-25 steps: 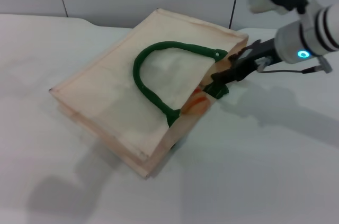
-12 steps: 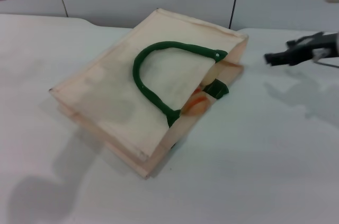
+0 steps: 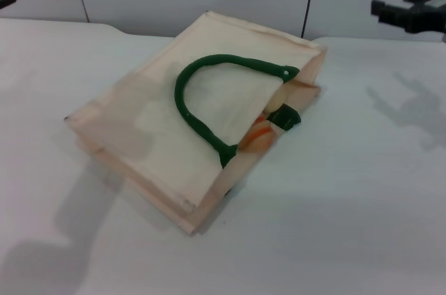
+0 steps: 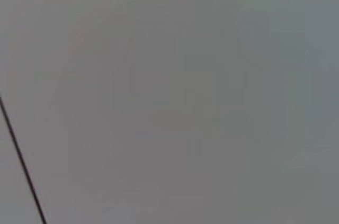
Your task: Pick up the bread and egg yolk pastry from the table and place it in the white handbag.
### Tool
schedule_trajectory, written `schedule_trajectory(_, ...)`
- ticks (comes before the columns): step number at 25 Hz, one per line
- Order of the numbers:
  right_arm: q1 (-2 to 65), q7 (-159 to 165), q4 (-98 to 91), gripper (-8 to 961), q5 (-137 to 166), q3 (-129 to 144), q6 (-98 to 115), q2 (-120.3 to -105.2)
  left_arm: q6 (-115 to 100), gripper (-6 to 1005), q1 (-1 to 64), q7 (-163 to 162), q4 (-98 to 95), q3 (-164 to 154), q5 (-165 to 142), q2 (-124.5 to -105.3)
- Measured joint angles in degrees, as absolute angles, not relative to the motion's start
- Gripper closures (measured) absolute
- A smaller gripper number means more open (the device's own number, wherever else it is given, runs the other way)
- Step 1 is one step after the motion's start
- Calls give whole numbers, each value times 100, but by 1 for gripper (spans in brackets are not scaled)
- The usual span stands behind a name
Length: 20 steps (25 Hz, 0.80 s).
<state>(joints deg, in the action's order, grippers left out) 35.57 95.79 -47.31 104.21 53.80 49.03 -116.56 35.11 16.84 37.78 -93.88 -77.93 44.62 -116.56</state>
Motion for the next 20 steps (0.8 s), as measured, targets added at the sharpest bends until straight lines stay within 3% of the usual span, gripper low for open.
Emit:
schedule_trajectory(12, 3411, 5106, -3438, 194, 6179, 5363, 4859, -11671, 1531, 257, 1370, 4282, -8912, -8533, 4649, -11642)
schedule_trajectory(20, 3782, 3789, -2547, 194, 5447, 5258, 4661, -11612, 393, 263, 1339, 4323, -8443, -9025, 4615, -11632)
